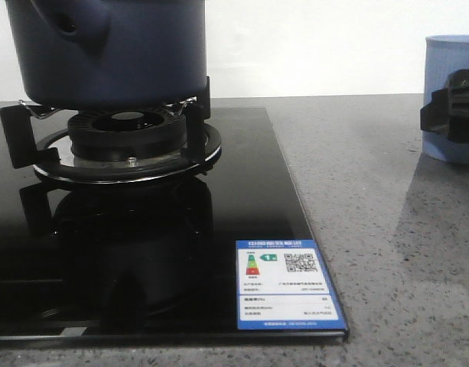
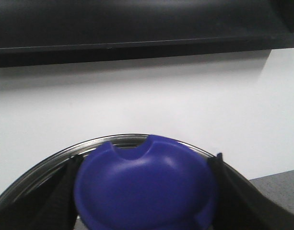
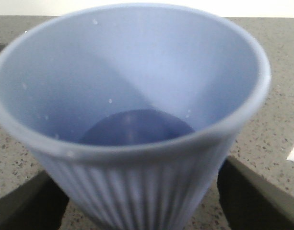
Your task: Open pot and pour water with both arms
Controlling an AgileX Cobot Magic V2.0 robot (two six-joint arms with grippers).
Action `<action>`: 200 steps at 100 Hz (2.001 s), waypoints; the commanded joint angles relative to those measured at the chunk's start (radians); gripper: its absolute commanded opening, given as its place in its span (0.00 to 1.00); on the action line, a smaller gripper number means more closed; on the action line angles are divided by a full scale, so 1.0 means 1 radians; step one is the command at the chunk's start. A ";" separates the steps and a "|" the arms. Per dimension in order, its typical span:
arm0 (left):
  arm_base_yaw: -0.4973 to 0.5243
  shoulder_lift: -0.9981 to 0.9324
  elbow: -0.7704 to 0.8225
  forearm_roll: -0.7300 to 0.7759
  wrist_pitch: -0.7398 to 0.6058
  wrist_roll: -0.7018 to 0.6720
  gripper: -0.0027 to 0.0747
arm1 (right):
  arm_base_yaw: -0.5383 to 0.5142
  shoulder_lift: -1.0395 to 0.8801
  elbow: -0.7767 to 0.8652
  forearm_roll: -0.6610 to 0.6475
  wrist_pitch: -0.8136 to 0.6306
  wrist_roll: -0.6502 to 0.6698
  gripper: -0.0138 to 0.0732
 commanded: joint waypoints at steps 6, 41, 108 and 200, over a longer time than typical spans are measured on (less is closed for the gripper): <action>0.002 -0.029 -0.036 0.002 -0.116 -0.002 0.54 | 0.002 -0.007 -0.032 -0.013 -0.099 0.000 0.80; 0.002 -0.029 -0.036 -0.002 -0.116 -0.002 0.54 | 0.002 -0.007 -0.032 -0.013 -0.117 0.000 0.61; 0.002 -0.029 -0.036 -0.002 -0.116 -0.002 0.54 | 0.002 -0.158 -0.226 -0.261 0.218 0.000 0.61; 0.002 -0.029 -0.036 -0.002 -0.116 -0.002 0.54 | 0.425 0.099 -0.986 -0.847 0.996 0.000 0.61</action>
